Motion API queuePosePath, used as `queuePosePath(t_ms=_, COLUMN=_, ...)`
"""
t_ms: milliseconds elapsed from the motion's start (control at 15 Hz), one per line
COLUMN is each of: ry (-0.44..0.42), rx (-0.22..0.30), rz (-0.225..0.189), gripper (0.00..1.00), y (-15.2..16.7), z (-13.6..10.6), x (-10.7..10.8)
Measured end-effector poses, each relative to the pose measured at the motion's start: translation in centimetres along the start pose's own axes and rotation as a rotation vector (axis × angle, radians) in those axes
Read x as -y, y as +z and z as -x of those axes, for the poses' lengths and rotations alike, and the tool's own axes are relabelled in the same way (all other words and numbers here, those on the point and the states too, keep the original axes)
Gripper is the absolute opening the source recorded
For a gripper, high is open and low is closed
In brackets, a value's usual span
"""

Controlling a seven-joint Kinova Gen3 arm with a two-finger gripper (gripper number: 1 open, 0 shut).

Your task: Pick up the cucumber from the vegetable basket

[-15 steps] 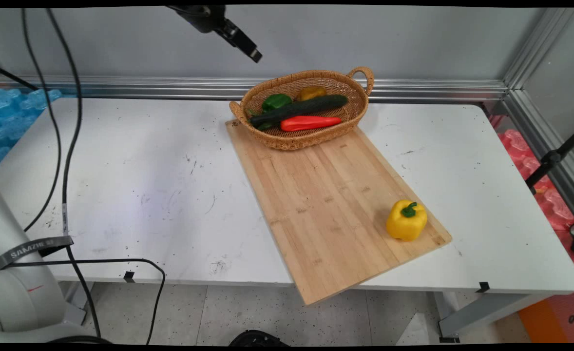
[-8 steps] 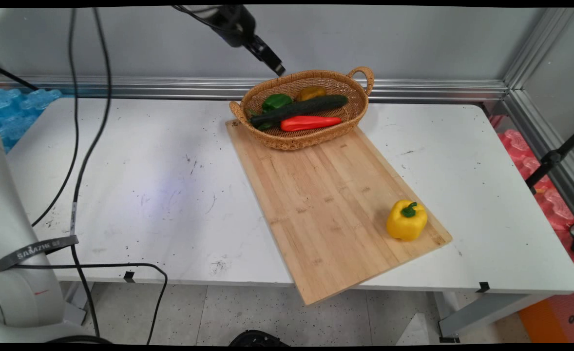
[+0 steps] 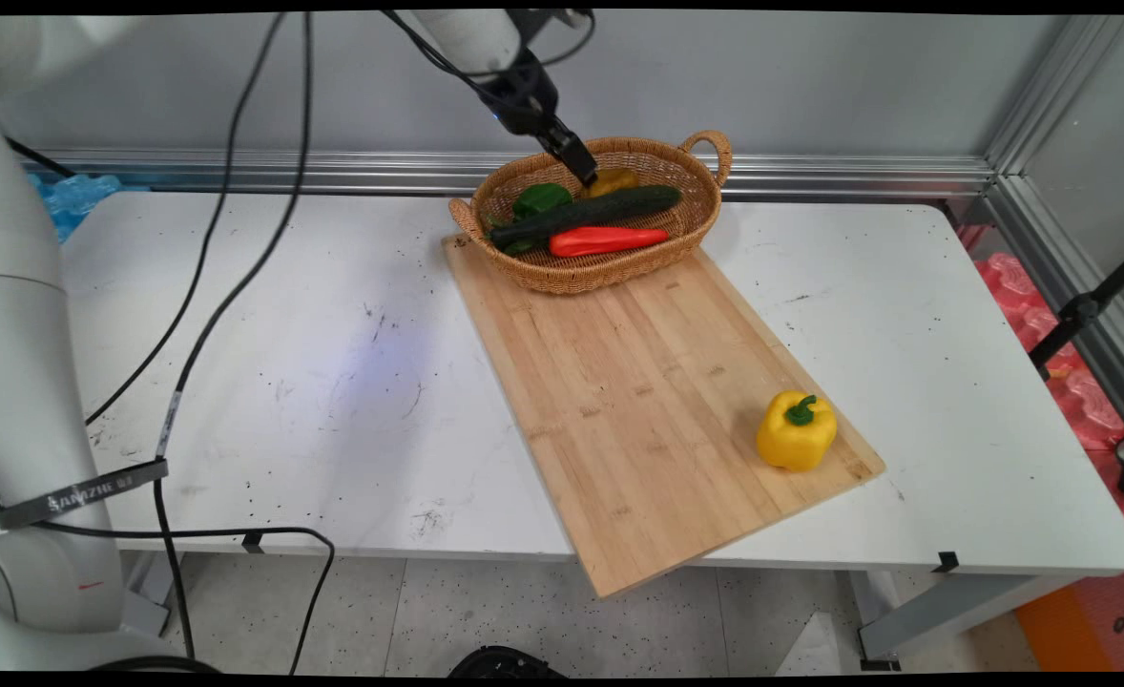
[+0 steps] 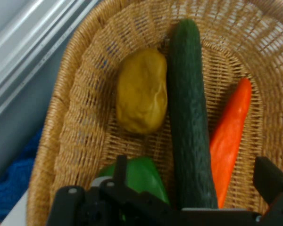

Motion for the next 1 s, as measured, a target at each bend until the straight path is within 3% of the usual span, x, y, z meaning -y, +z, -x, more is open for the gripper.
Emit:
queuePosePath(t_ms=333, ry=-0.015, rx=0.051, rz=-0.008, gripper=1.0, y=4.5, z=-1.1, x=-0.7)
queuePosePath(t_ms=733, ry=-0.034, rx=0.088, rz=-0.017, gripper=1.0, y=7.4, z=-1.7, x=-1.2)
queuePosePath(t_ms=800, ry=-0.036, rx=0.092, rz=-0.018, gripper=0.0, y=7.7, z=-1.7, x=-1.3)
queuePosePath(t_ms=1000, ry=-0.039, rx=0.099, rz=-0.019, gripper=0.0, y=8.4, z=-2.0, x=-1.5)
